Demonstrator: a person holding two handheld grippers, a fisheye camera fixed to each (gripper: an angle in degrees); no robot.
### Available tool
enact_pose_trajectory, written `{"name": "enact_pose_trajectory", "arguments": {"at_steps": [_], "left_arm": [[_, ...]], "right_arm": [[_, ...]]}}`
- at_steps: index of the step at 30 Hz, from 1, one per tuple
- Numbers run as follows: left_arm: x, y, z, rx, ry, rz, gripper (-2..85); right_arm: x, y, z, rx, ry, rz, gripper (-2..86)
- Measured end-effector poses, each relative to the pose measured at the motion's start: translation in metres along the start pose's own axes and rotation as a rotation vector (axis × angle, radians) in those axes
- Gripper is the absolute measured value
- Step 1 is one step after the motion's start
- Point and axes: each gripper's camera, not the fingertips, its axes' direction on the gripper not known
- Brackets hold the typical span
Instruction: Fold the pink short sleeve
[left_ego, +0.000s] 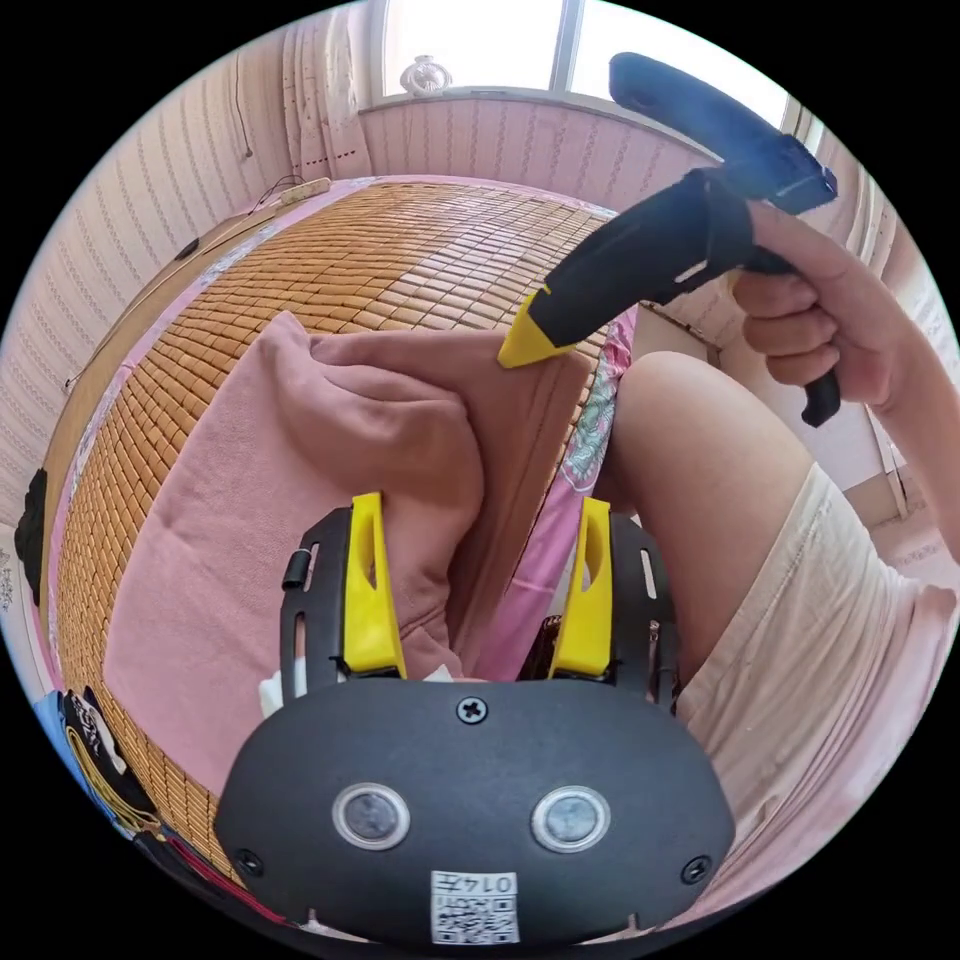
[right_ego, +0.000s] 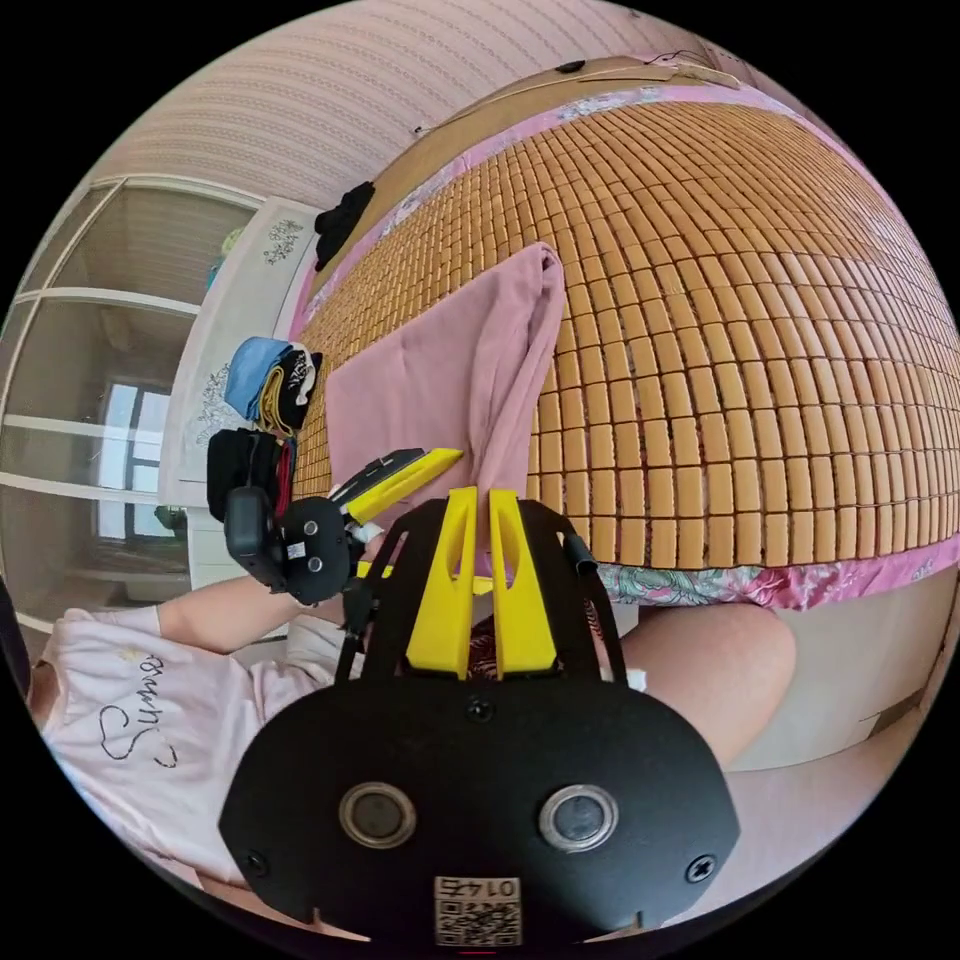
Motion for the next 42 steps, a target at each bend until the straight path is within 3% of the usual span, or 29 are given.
{"name": "enact_pose_trajectory", "arguments": {"at_steps": [3, 8, 10, 14, 16, 19, 24, 26, 31, 38, 42], "left_arm": [[0.009, 0.004, -0.016, 0.019, 0.009, -0.021, 23.0], [0.032, 0.043, -0.047, 0.025, -0.212, -0.018, 4.8], [0.034, 0.055, -0.054, -0.008, -0.162, -0.031, 4.2], [0.03, 0.083, -0.073, 0.013, -0.119, -0.157, 3.7], [0.028, 0.095, -0.082, 0.032, -0.111, -0.188, 3.8], [0.023, 0.113, -0.098, 0.063, -0.106, -0.225, 3.9], [0.009, 0.139, -0.116, 0.092, -0.086, -0.281, 4.1], [0.002, 0.147, -0.12, 0.081, -0.075, -0.291, 4.1], [-0.002, 0.155, -0.13, 0.123, -0.052, -0.236, 4.2], [-0.018, 0.137, -0.15, 0.315, 0.158, -0.2, 4.5], [-0.038, 0.14, -0.155, 0.373, 0.212, -0.258, 4.4]], "right_arm": [[0.0, 0.017, -0.022, 0.049, -0.149, -0.034, 1.1], [0.011, 0.054, -0.027, 0.03, -0.422, -0.079, 0.9], [0.024, 0.066, -0.031, 0.048, -0.382, -0.087, 0.8], [0.092, 0.082, -0.061, 0.287, -0.358, 0.082, 5.4], [0.12, 0.079, -0.06, 0.29, -0.315, 0.204, 17.2], [0.147, 0.067, -0.038, 0.194, -0.333, 0.294, 20.6], [0.159, 0.055, 0.004, 0.032, -0.303, 0.395, 15.4], [0.161, 0.062, 0.009, 0.024, -0.335, 0.432, 8.3], [0.167, 0.077, -0.021, 0.154, -0.55, 0.364, 4.8], [0.148, 0.082, -0.101, 0.323, -0.558, 0.234, 4.2], [0.113, 0.06, -0.118, 0.303, -0.468, 0.149, 4.5]]}}
